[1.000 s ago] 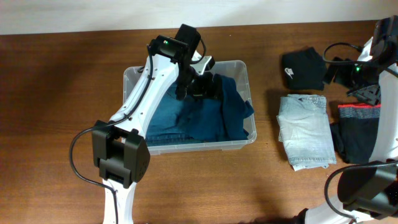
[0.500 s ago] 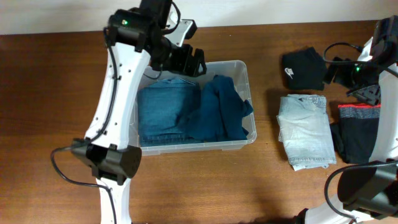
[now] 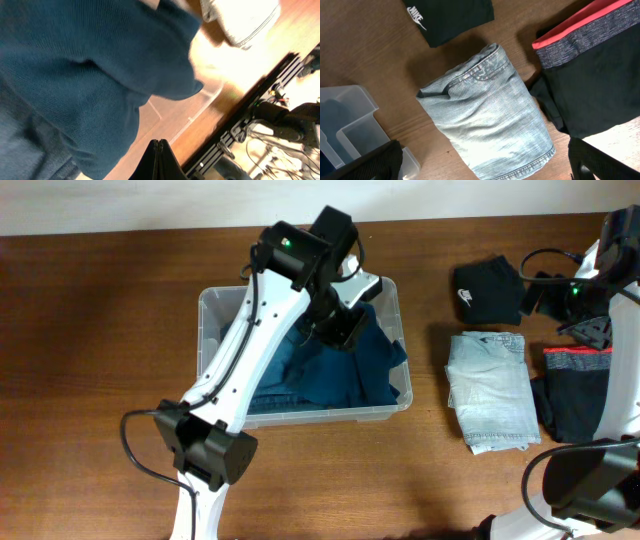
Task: Pack container
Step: 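Press and tuck the teal shirt down inside the box with left gripper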
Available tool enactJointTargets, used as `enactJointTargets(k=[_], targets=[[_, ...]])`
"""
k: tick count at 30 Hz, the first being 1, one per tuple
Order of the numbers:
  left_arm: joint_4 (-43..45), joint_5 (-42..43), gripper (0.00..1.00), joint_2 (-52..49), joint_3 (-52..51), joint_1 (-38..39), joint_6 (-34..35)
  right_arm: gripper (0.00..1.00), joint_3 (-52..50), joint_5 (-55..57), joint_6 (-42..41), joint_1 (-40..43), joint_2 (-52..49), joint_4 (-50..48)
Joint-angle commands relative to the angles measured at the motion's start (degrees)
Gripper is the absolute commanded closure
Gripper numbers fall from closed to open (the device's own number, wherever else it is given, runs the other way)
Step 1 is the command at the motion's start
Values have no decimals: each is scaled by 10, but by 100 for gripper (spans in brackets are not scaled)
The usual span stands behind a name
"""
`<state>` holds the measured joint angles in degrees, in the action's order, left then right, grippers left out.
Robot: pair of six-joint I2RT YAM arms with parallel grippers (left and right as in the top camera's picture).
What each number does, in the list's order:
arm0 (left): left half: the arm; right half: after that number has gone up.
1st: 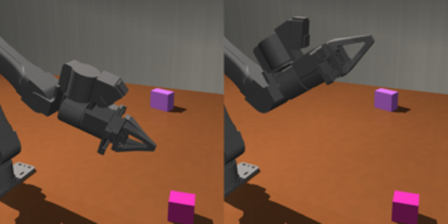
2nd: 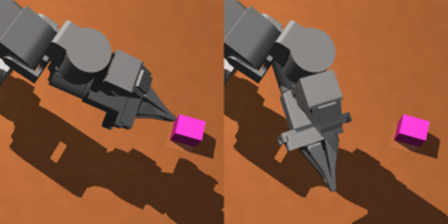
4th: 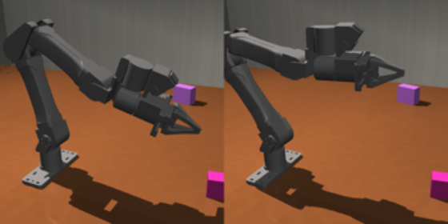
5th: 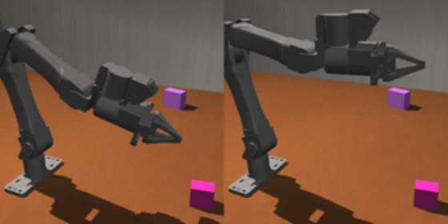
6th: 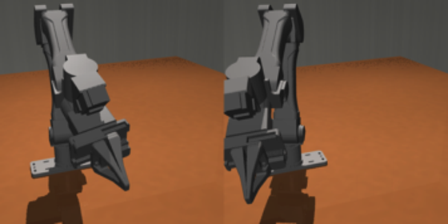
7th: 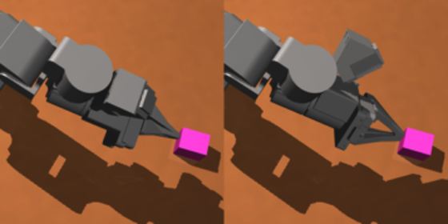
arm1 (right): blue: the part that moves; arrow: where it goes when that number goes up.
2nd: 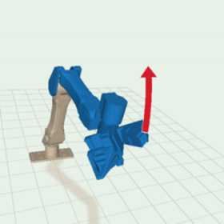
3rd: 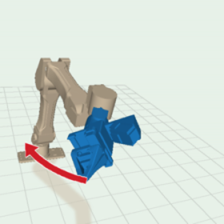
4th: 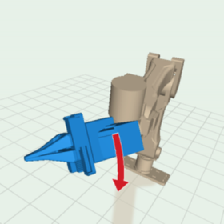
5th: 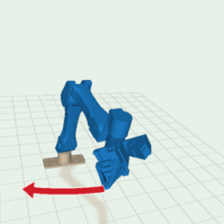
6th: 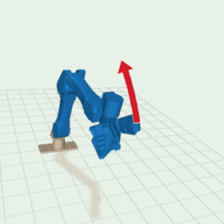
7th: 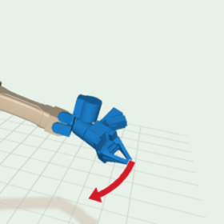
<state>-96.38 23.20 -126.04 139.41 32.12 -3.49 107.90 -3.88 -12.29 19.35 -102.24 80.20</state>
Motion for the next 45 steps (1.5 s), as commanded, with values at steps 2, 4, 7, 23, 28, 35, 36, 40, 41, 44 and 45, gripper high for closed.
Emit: enactJointTargets(k=[2, 4, 7, 23, 28, 35, 36, 40, 41, 44, 45], targets=[[23, -5, 99, -6, -59, -3, -14, 1, 10, 7, -7, 2, 3, 0], [59, -5, 100, -6, -97, -3, -14, 2, 10, 7, -7, 2, 3, 0], [116, -5, 99, -6, -147, -3, -13, 2, 10, 7, -7, 2, 3, 0], [384, -52, 100, -6, -335, -1, -13, 2, 10, 7, -7, 2, 3, 0], [429, -53, 99, -6, -396, 6, -13, 2, 10, 7, -7, 2, 3, 0], [439, -53, 99, -1, -401, 6, -13, 2, 10, 7, -7, 2, 3, 0], [436, -53, 99, 1, -393, 6, -13, 2, 10, 7, -7, 2, 3, 0], [415, -53, 99, 17, -345, 6, -14, 2, 10, 7, -7, 2, 3, 0], [409, -55, 99, 22, -333, 6, -14, 2, 10, 7, -7, 2, 3, 0], [390, -72, 99, 45, -298, 6, -14, 2, 10, 7, -7, 2, 3, 0], [384, -82, 99, 54, -287, 6, -14, 2, 10, 7, -7, 2, 3, 0]])
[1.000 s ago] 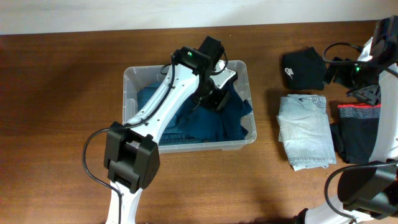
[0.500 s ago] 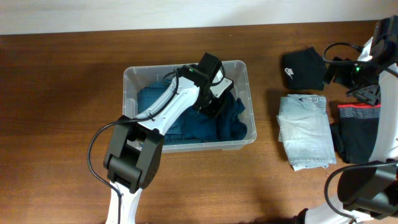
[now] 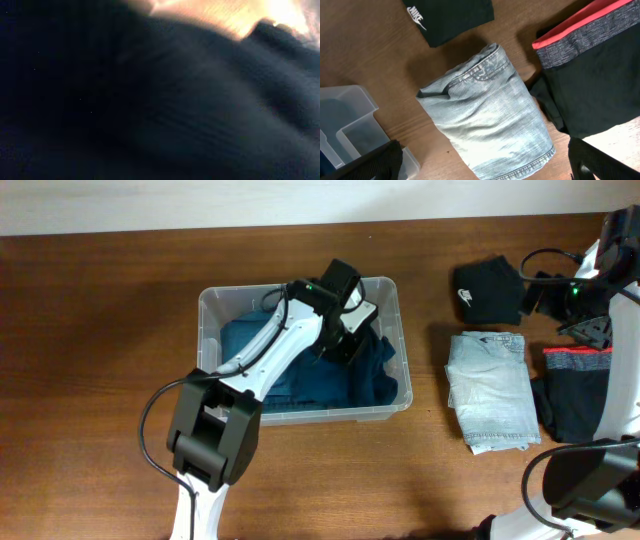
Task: Pack container
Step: 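Press and tuck the teal shirt down inside the box with left gripper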
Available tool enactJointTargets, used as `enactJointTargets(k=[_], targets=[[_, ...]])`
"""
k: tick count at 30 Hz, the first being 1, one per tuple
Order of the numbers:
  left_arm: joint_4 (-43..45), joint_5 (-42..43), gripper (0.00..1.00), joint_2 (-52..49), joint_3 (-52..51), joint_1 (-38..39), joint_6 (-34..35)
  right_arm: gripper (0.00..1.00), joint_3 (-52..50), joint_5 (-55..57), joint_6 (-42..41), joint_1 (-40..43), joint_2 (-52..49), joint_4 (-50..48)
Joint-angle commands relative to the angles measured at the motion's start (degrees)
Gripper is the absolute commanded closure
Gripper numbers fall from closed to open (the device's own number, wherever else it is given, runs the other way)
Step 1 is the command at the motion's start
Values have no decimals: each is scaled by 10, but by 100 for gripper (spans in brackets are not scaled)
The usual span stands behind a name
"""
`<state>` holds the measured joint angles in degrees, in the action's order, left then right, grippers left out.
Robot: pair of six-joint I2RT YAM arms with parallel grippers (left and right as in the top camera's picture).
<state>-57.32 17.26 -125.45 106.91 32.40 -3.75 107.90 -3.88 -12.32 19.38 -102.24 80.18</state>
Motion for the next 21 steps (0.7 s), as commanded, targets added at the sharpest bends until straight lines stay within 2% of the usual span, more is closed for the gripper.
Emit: enactJointTargets(k=[1, 9, 21], targets=[[-9, -30, 99, 55, 46, 3, -11, 2, 10, 7, -6, 2, 3, 0], [6, -38, 99, 86, 64, 3, -11, 2, 10, 7, -6, 2, 3, 0], [21, -47, 99, -1, 64, 1, 13, 2, 10, 7, -6, 2, 3, 0]])
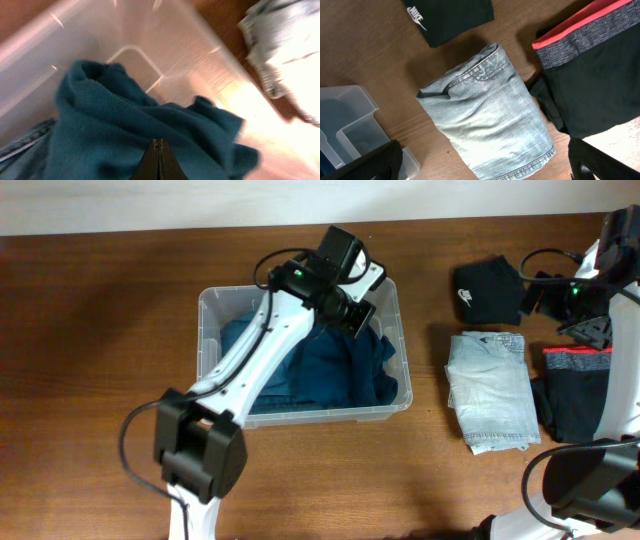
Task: Pack container
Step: 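Press and tuck the teal shirt down inside the box with left gripper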
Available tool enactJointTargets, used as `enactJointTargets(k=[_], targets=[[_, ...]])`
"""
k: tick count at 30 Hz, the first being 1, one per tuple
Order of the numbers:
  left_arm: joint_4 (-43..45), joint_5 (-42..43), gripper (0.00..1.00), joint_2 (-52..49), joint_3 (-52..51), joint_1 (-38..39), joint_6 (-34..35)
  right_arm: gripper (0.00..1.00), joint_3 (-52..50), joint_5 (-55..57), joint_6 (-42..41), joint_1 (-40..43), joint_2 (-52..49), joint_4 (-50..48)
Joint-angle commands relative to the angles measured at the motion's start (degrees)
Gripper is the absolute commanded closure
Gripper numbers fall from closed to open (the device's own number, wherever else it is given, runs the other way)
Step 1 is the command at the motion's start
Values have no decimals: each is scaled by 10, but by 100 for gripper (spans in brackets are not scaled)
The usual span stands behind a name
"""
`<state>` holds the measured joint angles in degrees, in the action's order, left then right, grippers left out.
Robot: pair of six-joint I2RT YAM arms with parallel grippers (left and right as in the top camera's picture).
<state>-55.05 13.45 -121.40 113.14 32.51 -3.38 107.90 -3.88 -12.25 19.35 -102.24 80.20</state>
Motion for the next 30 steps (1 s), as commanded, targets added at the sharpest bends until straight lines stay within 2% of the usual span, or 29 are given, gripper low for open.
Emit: enactJointTargets(k=[1, 12, 20, 26, 30], targets=[[-2, -10, 99, -47, 2, -1, 10, 2, 10, 7, -7, 2, 3, 0], [4, -13, 99, -116, 2, 0, 10, 2, 10, 7, -7, 2, 3, 0], [-5, -13, 99, -101, 34, 0, 9, 2, 10, 7, -7, 2, 3, 0], [-76, -17, 99, -50, 99, -1, 5, 2, 10, 7, -7, 2, 3, 0], [-162, -69, 99, -4, 131, -3, 13, 1, 10, 7, -7, 2, 3, 0]])
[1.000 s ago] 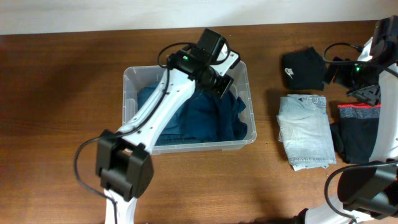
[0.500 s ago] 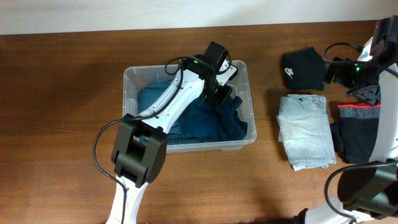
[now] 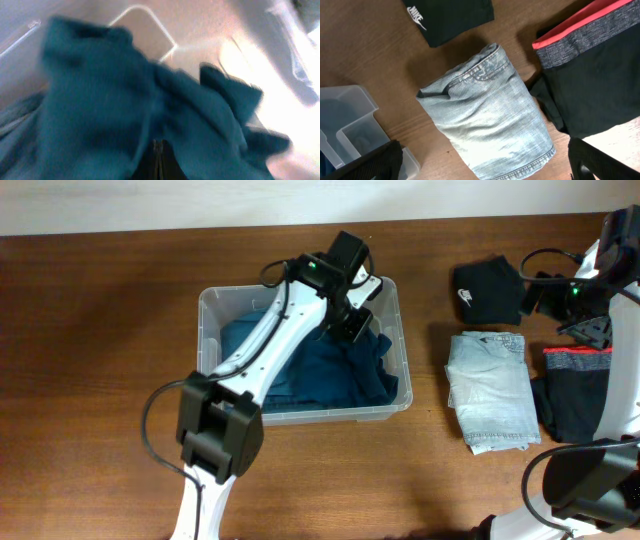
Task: Pack container
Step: 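Press and tuck the teal shirt down inside the box with left gripper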
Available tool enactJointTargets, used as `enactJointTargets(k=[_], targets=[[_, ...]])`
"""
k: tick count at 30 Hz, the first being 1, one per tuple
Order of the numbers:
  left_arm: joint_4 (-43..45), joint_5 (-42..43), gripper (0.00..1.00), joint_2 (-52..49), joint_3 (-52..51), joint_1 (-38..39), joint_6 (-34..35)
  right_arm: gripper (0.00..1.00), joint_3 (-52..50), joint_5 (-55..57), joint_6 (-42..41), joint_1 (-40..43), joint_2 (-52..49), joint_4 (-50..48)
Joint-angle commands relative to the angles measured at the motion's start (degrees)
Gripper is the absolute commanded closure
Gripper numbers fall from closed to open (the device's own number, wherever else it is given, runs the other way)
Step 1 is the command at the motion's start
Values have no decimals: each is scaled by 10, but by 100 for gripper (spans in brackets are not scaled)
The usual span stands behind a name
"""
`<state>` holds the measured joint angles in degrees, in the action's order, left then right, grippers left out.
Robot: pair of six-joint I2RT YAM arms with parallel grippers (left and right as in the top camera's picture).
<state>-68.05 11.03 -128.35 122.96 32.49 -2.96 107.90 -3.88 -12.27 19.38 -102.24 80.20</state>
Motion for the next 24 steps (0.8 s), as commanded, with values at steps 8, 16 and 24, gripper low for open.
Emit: enactJointTargets(k=[8, 16, 24], targets=[[-192, -102, 99, 106, 33, -23, 64, 2, 10, 7, -7, 2, 3, 0], [-172, -76, 99, 104, -61, -27, 66, 2, 10, 7, -7, 2, 3, 0], [-63, -28, 99, 104, -181, -27, 66, 2, 10, 7, -7, 2, 3, 0]])
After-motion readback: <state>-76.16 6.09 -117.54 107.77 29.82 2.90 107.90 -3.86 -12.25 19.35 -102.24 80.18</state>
